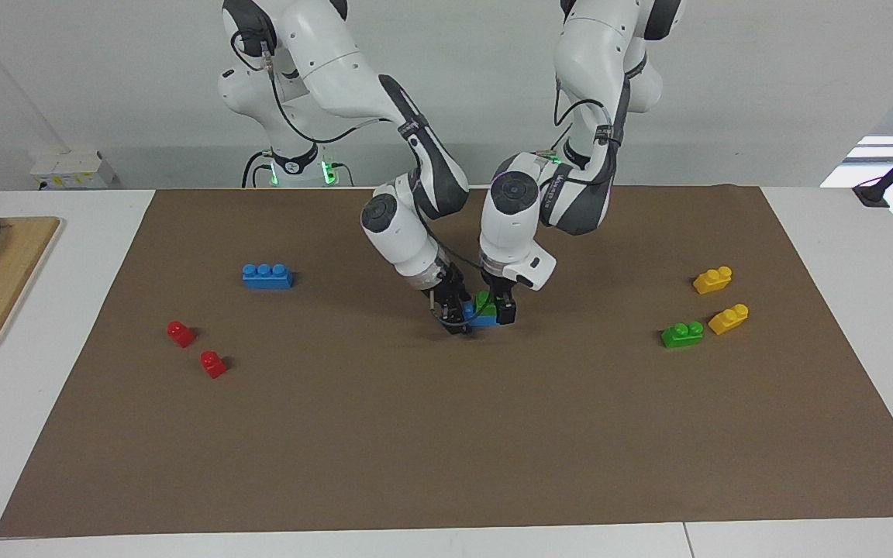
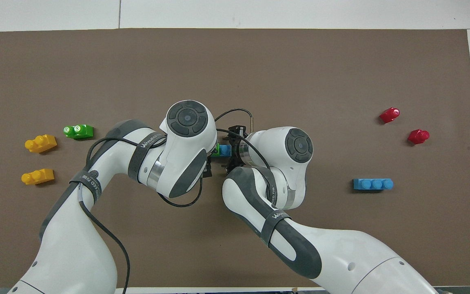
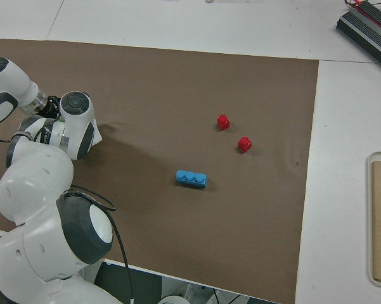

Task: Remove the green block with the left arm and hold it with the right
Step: 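Pull the green brick away from the blue brick held by the right gripper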

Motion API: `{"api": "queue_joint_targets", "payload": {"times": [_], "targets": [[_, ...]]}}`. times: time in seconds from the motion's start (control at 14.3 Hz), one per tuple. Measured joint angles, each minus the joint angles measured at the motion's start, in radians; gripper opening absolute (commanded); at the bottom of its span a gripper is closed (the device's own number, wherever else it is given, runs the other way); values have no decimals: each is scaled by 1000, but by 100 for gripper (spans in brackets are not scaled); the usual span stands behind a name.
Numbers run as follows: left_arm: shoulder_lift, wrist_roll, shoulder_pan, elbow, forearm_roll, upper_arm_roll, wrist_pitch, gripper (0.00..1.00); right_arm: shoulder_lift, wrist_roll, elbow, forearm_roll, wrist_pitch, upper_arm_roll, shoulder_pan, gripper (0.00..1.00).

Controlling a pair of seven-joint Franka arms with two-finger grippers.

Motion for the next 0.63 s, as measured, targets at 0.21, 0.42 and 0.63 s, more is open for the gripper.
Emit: {"api": "queue_joint_targets", "payload": {"times": [0.21, 0.42, 0.63], "targets": [[0, -13, -6, 0, 0, -4, 3, 100, 0, 0, 1, 0, 0, 0, 1, 43], [-1, -18, -9, 0, 0, -4, 4, 100, 0, 1, 12, 0, 1, 0, 12, 0], [-1, -19, -10, 0, 0, -4, 5, 98, 1, 1, 12, 1, 13, 0, 19, 0]]}}
